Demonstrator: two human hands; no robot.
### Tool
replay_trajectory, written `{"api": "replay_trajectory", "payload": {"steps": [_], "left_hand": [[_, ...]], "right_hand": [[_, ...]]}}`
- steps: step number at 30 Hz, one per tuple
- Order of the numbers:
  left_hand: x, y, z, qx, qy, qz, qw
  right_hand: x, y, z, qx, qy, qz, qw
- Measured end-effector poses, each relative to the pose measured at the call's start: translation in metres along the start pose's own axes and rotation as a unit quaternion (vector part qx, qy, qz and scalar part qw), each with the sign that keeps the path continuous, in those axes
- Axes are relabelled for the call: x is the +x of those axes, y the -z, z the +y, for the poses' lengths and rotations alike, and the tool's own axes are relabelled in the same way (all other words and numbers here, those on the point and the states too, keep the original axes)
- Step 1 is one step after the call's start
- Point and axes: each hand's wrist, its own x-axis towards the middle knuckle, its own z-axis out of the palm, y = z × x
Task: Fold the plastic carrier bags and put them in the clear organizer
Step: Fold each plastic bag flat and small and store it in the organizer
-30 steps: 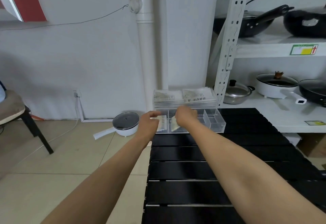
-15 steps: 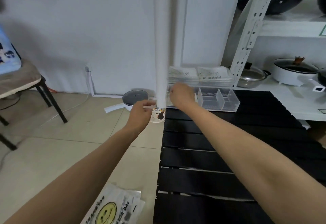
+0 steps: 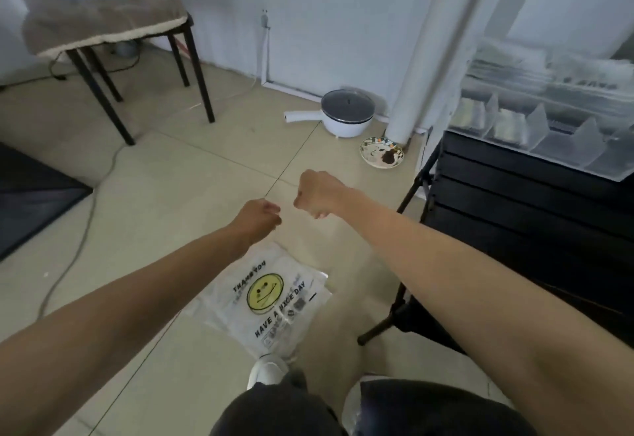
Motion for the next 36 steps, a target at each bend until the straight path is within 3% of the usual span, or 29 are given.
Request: {"api": "replay_trajectory", "payload": {"steps": [4, 9, 17, 25, 29, 36], "left_hand": [[0.013, 0.014, -0.056, 0.025, 0.101, -0.010, 0.995], [0.041, 0.021, -0.115, 0.012, 0.198, 0.000, 0.980], [0.092, 0.009, -0.209, -0.028, 0.296, 0.027, 0.954], [0.140, -0.021, -0.285, 0.203, 0.296, 0.095, 0.929], [0.146, -0.036, -0.315, 0.225, 0.292, 0.162, 0.915], [0.142, -0.037, -0.322, 0.258, 0.245, 0.191, 0.915]], "right_hand": [[0.034, -0.056, -0.018, -0.031, -0.020, -0.095, 0.995], [0.069, -0.116, -0.018, -0.057, -0.020, -0.138, 0.989], [0.136, -0.214, 0.005, -0.074, -0.036, -0.140, 0.987], [0.198, -0.283, 0.032, -0.083, -0.039, -0.122, 0.988], [0.221, -0.304, 0.039, -0.074, -0.065, -0.065, 0.993], [0.227, -0.319, 0.042, -0.134, -0.040, 0.008, 0.990]]}}
